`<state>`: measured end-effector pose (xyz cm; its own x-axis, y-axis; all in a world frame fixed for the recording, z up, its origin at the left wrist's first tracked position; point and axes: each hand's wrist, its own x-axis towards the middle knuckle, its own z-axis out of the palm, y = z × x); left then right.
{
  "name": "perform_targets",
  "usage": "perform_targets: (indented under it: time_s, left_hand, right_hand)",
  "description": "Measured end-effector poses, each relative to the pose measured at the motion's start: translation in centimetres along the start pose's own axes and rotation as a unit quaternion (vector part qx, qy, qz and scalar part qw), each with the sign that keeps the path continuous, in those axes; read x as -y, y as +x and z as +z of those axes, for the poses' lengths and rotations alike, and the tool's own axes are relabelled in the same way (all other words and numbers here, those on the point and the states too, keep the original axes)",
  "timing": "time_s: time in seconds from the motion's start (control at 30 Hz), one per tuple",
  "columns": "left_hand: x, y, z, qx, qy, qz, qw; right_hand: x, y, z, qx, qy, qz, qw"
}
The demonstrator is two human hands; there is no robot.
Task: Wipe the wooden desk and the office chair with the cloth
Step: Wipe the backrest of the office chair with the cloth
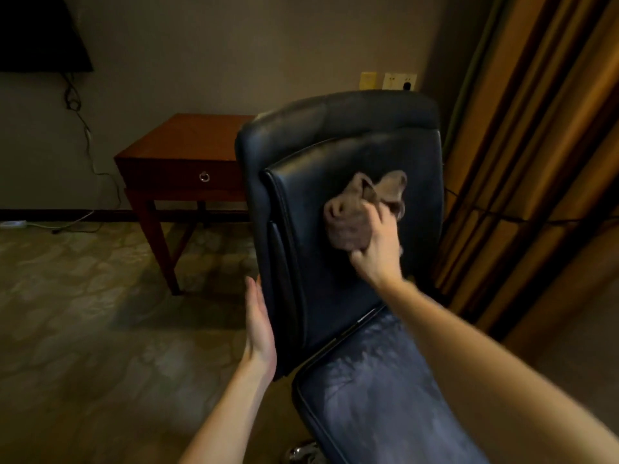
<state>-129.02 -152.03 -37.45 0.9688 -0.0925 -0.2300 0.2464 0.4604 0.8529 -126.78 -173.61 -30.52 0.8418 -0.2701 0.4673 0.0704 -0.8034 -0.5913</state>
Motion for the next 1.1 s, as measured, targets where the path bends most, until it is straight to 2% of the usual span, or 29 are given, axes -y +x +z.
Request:
perform_targets:
  time_s: [0.07,0.17,0.2,0.27,0.37,0.43,0.5,0.63,0.73,0.8,0.93,1.0,1.03,1.1]
  left_hand:
    - [0.0,-0.4,0.4,-0.002,0.014,0.029,0.999]
    - [0.0,-1.1,0.6,0.011,0.021,0.041,0.999]
    - [-0.1,-1.3,0.7,0.014,0.025,0.047,0.999]
    - [-0.1,-1.5,0.6,0.026,0.038,0.054,0.997]
    - [-0.1,-1.5,0.5,0.008,0.041,0.035,0.999]
    - [-0.3,-1.2,0.5,0.001,0.051,0.037,0.998]
    - [-0.2,-1.4,0.7,-0.004,0.064,0.047,0.997]
    - [1.4,-1.6,0.4,-0.018,0.078,0.067,0.995]
    - [2.8,-1.4,-0.4,-0.023,0.083,0.074,0.994]
    - [3.9,-1.3,-1.1,-0.028,0.087,0.069,0.993]
    - [5.8,-1.1,-1.7,-0.035,0.089,0.059,0.994]
    - [6.5,-1.0,-1.9,-0.043,0.096,0.066,0.992]
    - [6.7,-1.0,-2.1,-0.045,0.098,0.072,0.992]
    - [6.8,-0.9,-2.0,-0.044,0.100,0.075,0.991]
  right_hand:
    - [-3.6,-4.4,2.8,0.036,0.012,0.072,0.997]
    - [-8.7,-10.3,3.0,0.173,-0.003,0.109,0.979]
    - [-9.9,-11.4,2.2,0.195,0.011,0.127,0.972]
    - [-10.0,-12.2,0.7,0.134,0.049,0.135,0.980]
    - [-6.0,-9.8,-1.5,-0.037,0.130,0.119,0.984]
    - [-1.9,-6.5,-3.0,-0.116,0.156,0.070,0.978]
    - [1.9,-2.6,-4.2,-0.150,0.136,0.004,0.979]
    - [3.4,-1.1,-0.8,-0.081,0.042,-0.039,0.995]
    - [1.5,-5.9,4.3,-0.071,0.050,0.025,0.996]
    - [-0.9,-10.0,6.1,-0.038,0.057,0.045,0.997]
    - [-7.9,-12.8,4.7,0.146,-0.044,-0.003,0.988]
    - [-11.3,-12.5,2.1,0.212,-0.074,0.037,0.974]
    - [-12.7,-12.8,0.8,0.207,-0.066,0.069,0.974]
    - [-14.6,-14.0,-1.4,0.135,-0.052,0.119,0.982]
